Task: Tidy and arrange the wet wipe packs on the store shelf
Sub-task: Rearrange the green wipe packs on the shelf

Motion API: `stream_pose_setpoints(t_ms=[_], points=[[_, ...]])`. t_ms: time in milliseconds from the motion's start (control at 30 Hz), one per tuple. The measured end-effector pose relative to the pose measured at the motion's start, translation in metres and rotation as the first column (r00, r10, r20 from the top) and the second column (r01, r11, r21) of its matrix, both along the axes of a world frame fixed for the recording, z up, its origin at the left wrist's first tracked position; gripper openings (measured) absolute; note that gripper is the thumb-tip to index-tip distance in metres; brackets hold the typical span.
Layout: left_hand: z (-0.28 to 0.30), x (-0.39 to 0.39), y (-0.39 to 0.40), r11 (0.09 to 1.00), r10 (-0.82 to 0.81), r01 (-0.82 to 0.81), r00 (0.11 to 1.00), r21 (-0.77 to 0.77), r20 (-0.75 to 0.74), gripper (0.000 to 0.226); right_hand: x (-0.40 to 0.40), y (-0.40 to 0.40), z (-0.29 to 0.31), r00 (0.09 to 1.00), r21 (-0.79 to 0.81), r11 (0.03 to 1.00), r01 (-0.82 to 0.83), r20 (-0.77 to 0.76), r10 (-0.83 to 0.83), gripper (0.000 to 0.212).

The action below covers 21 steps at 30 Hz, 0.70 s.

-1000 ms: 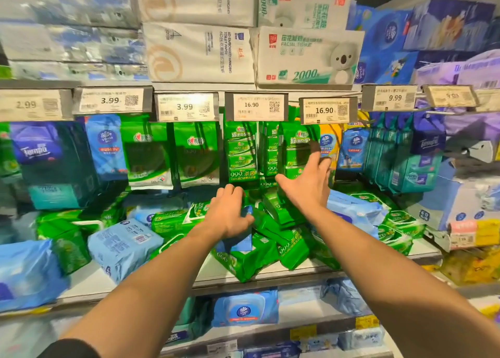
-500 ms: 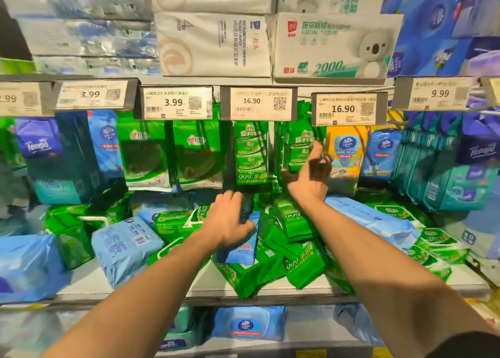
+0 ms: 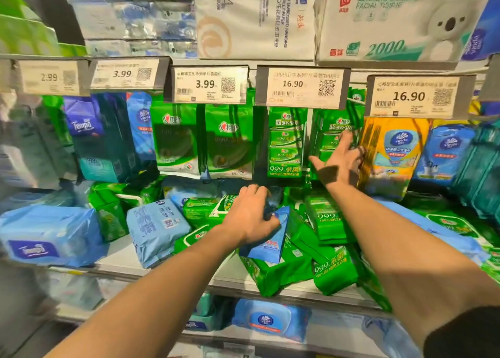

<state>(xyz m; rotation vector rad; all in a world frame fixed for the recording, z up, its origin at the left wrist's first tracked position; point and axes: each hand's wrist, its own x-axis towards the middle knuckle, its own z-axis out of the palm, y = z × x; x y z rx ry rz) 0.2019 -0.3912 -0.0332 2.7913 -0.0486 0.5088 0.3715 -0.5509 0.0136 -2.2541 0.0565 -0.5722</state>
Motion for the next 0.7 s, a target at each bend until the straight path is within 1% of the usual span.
stream_pose_setpoints(t_ms=[67,133,167,200,233,267,300,333,367,400,433,533,567,600,667,700], points=[[0.000,-0.001,-0.001,1.000,0.002,-0.002,1.000,0.004,0.003,0.046,-0.007,-0.003,0.001,1.000,-0.022,1.000,-0.004,-0.030,0.003,0.104],[0.001,-0.001,-0.002,1.000,-0.001,0.001,1.000,0.007,0.004,0.045,-0.021,-0.007,-0.002,0.997,-0.119,0.993,-0.001,-0.076,-0.008,0.104],[0.001,-0.001,-0.003,1.000,-0.005,0.005,1.000,0.008,0.005,0.045,-0.030,-0.010,-0.005,0.990,-0.190,0.982,-0.018,-0.141,-0.009,0.108],[0.002,-0.002,-0.004,1.000,-0.010,0.010,1.000,0.011,0.008,0.044,-0.039,-0.011,-0.009,0.970,-0.233,0.971,-0.049,-0.241,-0.009,0.115],[0.003,-0.002,-0.006,1.000,-0.013,0.013,1.000,0.014,0.009,0.043,-0.048,-0.012,-0.011,0.929,-0.246,0.966,-0.084,-0.370,-0.014,0.123],[0.003,-0.003,-0.007,1.000,-0.016,0.015,1.000,0.020,0.009,0.044,-0.057,-0.011,-0.012,0.876,-0.295,0.948,-0.120,-0.480,-0.039,0.130],[0.003,-0.003,-0.009,0.999,-0.018,0.017,1.000,0.027,0.008,0.045,-0.064,-0.010,-0.011,0.834,-0.390,0.903,-0.179,-0.547,-0.071,0.130],[0.003,-0.004,-0.011,0.999,-0.019,0.019,1.000,0.032,0.008,0.047,-0.071,-0.008,-0.008,0.809,-0.475,0.845,-0.244,-0.581,-0.093,0.127],[0.003,-0.006,-0.012,0.999,-0.021,0.021,1.000,0.033,0.008,0.049,-0.077,-0.007,-0.004,0.799,-0.524,0.798,-0.298,-0.594,-0.091,0.122],[0.003,-0.007,-0.013,0.999,-0.027,0.027,1.000,0.031,0.006,0.051,-0.082,-0.007,-0.001,0.797,-0.542,0.775,-0.326,-0.598,-0.083,0.116],[0.003,-0.009,-0.015,0.999,-0.036,0.036,0.999,0.029,0.003,0.053,-0.085,-0.008,0.001,0.808,-0.544,0.773,-0.326,-0.585,-0.070,0.108],[0.005,-0.012,-0.020,0.996,-0.075,0.076,0.997,0.051,-0.014,0.057,-0.096,-0.017,0.005,0.886,-0.552,0.795,-0.251,-0.462,-0.041,0.075],[0.007,-0.013,-0.023,0.994,-0.088,0.089,0.996,0.062,-0.025,0.058,-0.100,-0.021,0.006,0.907,-0.548,0.805,-0.226,-0.421,-0.032,0.069],[0.009,-0.013,-0.025,0.992,-0.101,0.103,0.994,0.068,-0.035,0.058,-0.105,-0.023,0.006,0.923,-0.536,0.818,-0.207,-0.385,-0.019,0.071],[0.012,-0.013,-0.033,0.989,-0.133,0.136,0.990,0.063,-0.051,0.059,-0.116,-0.027,0.007,0.941,-0.488,0.855,-0.175,-0.338,0.000,0.097],[0.014,-0.012,-0.038,0.987,-0.149,0.152,0.987,0.055,-0.057,0.058,-0.123,-0.027,0.008,0.947,-0.461,0.873,-0.158,-0.320,0.003,0.105]])
